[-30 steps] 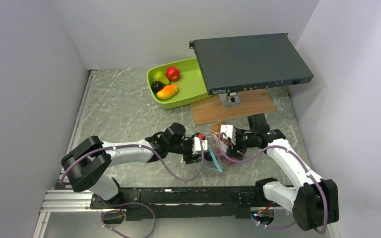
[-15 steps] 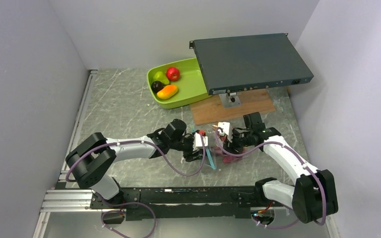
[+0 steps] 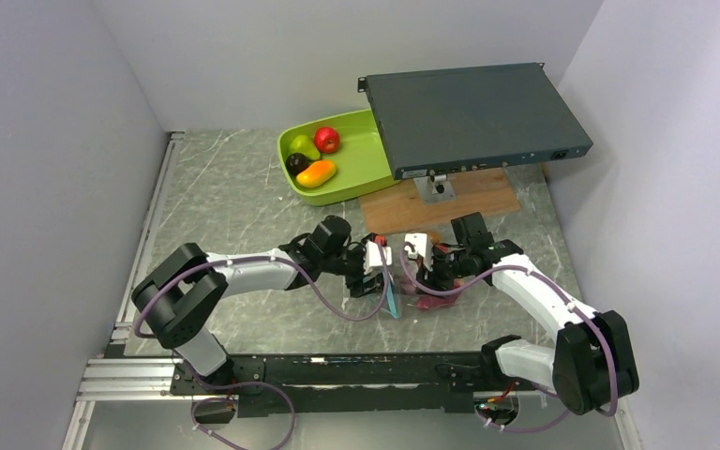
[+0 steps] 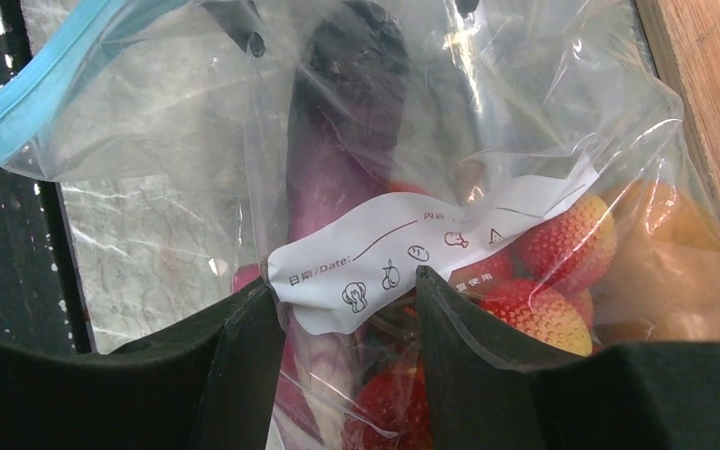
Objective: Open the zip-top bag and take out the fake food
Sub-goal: Pick up the fake vegetable from the zipper food storage bag.
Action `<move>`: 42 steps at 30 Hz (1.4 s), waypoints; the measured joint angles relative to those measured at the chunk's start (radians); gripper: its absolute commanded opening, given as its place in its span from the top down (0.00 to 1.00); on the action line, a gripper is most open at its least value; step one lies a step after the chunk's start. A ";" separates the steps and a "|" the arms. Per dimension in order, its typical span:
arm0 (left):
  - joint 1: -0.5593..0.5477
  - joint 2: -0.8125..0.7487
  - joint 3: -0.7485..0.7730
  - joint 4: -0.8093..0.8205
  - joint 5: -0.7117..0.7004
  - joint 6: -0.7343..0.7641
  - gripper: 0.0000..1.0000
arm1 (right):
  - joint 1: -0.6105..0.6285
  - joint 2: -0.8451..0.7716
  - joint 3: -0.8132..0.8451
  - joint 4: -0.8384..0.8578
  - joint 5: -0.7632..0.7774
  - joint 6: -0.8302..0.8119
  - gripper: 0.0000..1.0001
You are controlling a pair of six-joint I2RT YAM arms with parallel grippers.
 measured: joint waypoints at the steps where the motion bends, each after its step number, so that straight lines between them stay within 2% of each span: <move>1: 0.000 0.003 0.003 0.000 0.004 0.011 0.25 | 0.000 0.000 0.000 0.000 0.000 0.000 0.48; 9: 0.017 0.066 0.129 -0.151 0.113 0.157 0.25 | 0.001 0.011 0.004 -0.001 -0.002 0.000 0.50; 16: 0.053 0.144 0.218 -0.268 0.200 0.209 0.26 | 0.001 0.021 0.008 -0.001 -0.008 0.001 0.50; 22: 0.060 0.151 0.202 -0.261 0.218 0.201 0.25 | 0.001 0.026 0.014 -0.005 -0.010 0.011 0.51; 28: 0.063 0.152 0.193 -0.257 0.229 0.214 0.25 | 0.001 0.055 0.035 -0.010 -0.048 0.035 0.56; 38: 0.067 0.152 0.193 -0.262 0.180 0.234 0.25 | 0.019 0.068 0.052 -0.007 -0.092 0.075 0.57; 42: 0.067 0.152 0.179 -0.246 0.158 0.256 0.20 | 0.028 0.068 0.052 -0.001 -0.088 0.081 0.55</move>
